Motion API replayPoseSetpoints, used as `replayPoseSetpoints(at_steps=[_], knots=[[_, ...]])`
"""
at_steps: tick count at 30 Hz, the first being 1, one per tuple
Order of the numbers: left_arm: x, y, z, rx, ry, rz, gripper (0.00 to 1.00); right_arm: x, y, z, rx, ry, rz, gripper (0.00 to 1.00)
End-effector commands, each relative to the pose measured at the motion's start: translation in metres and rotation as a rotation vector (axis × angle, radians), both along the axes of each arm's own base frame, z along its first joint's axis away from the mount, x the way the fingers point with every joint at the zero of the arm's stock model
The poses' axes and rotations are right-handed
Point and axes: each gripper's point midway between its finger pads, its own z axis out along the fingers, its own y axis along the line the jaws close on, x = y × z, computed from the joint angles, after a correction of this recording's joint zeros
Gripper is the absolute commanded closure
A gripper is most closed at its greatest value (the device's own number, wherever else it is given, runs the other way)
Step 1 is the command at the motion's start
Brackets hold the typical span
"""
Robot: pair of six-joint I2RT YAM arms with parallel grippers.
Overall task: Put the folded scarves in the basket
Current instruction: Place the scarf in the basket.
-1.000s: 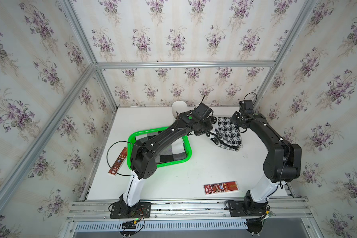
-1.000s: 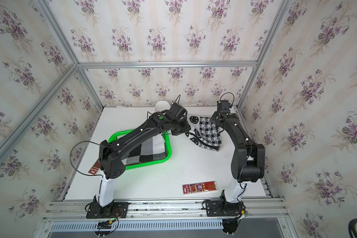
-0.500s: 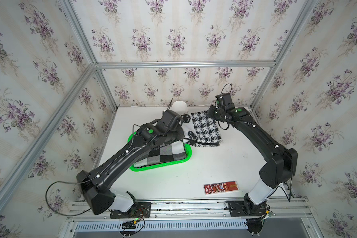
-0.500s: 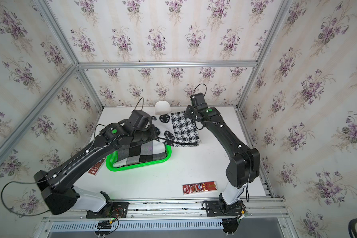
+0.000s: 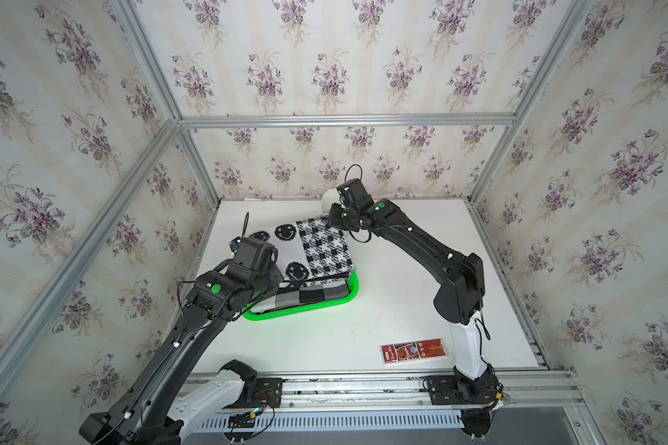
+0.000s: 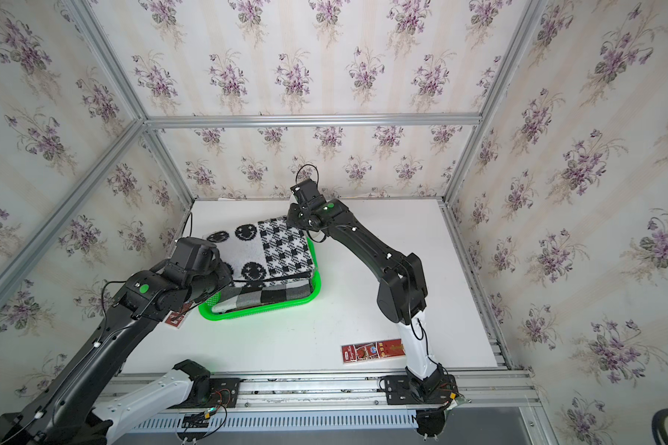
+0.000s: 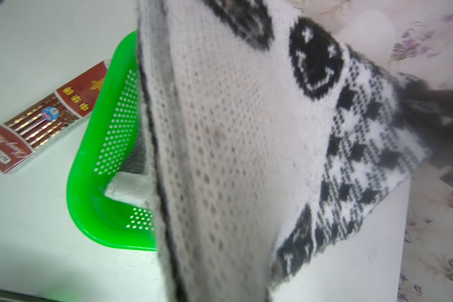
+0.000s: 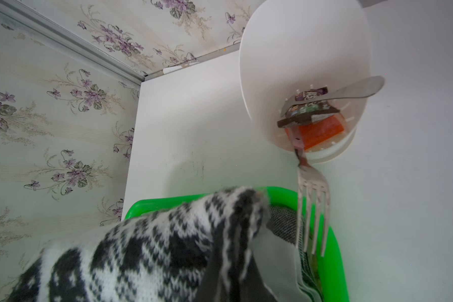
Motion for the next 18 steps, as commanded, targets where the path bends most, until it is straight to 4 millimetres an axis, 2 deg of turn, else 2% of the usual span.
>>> replayPoseSetpoints(at_steps=[1, 6, 14, 18], knots=[[-0.002, 0.004, -0.014, -0.020, 0.035, -0.014, 0.97, 0.004, 0.002, -0.006, -0.002, 0.017, -0.024, 1.00], [-0.007, 0.001, -0.026, -0.038, 0.105, -0.030, 0.98, 0.000, -0.003, -0.020, -0.055, 0.042, -0.034, 1.00], [-0.018, 0.006, -0.011, -0.040, 0.082, -0.031, 0.98, -0.017, -0.013, 0.001, -0.099, 0.003, -0.035, 1.00], [-0.024, 0.014, -0.015, -0.010, 0.093, -0.013, 0.97, -0.028, -0.014, 0.005, -0.118, -0.001, -0.028, 1.00]])
